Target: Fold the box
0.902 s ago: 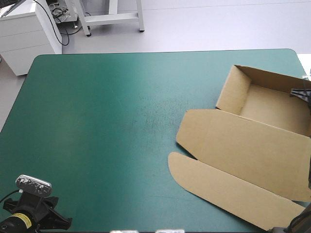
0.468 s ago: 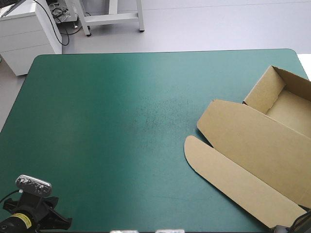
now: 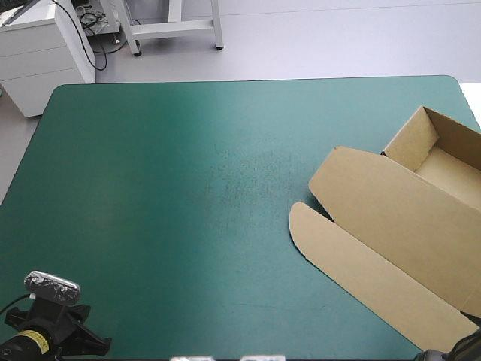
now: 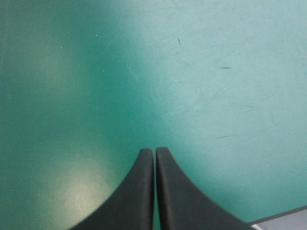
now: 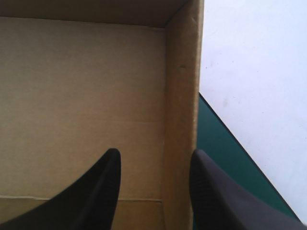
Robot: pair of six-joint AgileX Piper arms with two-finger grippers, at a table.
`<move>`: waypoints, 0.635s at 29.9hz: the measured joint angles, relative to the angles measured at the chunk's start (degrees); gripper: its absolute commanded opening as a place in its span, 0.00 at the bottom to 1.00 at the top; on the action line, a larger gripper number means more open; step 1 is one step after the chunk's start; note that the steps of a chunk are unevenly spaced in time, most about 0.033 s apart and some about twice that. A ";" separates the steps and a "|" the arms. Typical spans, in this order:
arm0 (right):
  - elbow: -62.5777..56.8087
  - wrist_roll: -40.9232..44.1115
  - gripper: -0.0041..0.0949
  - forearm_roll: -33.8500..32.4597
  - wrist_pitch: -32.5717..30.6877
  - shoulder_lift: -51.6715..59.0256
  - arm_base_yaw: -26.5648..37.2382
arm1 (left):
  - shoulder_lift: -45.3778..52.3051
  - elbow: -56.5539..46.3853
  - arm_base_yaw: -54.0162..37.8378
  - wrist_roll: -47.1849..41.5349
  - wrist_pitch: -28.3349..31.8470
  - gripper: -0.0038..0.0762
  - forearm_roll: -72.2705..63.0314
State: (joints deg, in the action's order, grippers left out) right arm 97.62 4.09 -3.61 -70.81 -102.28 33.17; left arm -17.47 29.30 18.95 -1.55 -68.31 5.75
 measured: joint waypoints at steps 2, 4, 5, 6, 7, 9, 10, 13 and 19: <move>0.00 -0.18 0.47 0.87 0.00 2.00 0.00 | 0.00 0.00 0.00 0.00 0.00 0.04 0.00; 0.00 -0.32 0.46 1.81 -0.15 4.21 0.00 | 0.00 0.00 0.00 0.00 -0.04 0.04 0.00; 0.00 -0.37 0.44 2.64 -0.18 5.47 0.00 | 0.00 0.00 0.00 0.00 -0.10 0.04 0.00; 0.00 -0.37 0.42 3.97 -0.20 6.77 0.00 | 0.00 0.00 0.00 0.00 -0.10 0.04 0.00; -0.07 -0.44 0.37 5.68 -0.20 8.18 0.00 | 0.00 0.00 0.00 0.00 -0.14 0.04 0.00; -0.62 -1.66 0.25 9.54 -0.20 11.44 0.00 | 0.00 0.00 0.00 0.00 -0.28 0.04 0.00; -1.18 -2.36 0.19 10.99 -0.25 12.94 -0.08 | 0.00 0.00 0.00 0.00 -0.28 0.04 0.00; -3.70 -4.09 0.05 13.25 -0.31 18.85 -1.46 | 0.00 0.00 0.00 0.00 -0.28 0.04 0.00; -12.38 -6.14 0.02 13.85 -0.55 33.18 -8.75 | 0.00 0.00 0.00 0.00 -0.28 0.04 0.00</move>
State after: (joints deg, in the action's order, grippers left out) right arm 85.24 -2.06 10.24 -71.36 -69.10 24.41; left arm -17.47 29.30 18.95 -1.55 -68.59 5.75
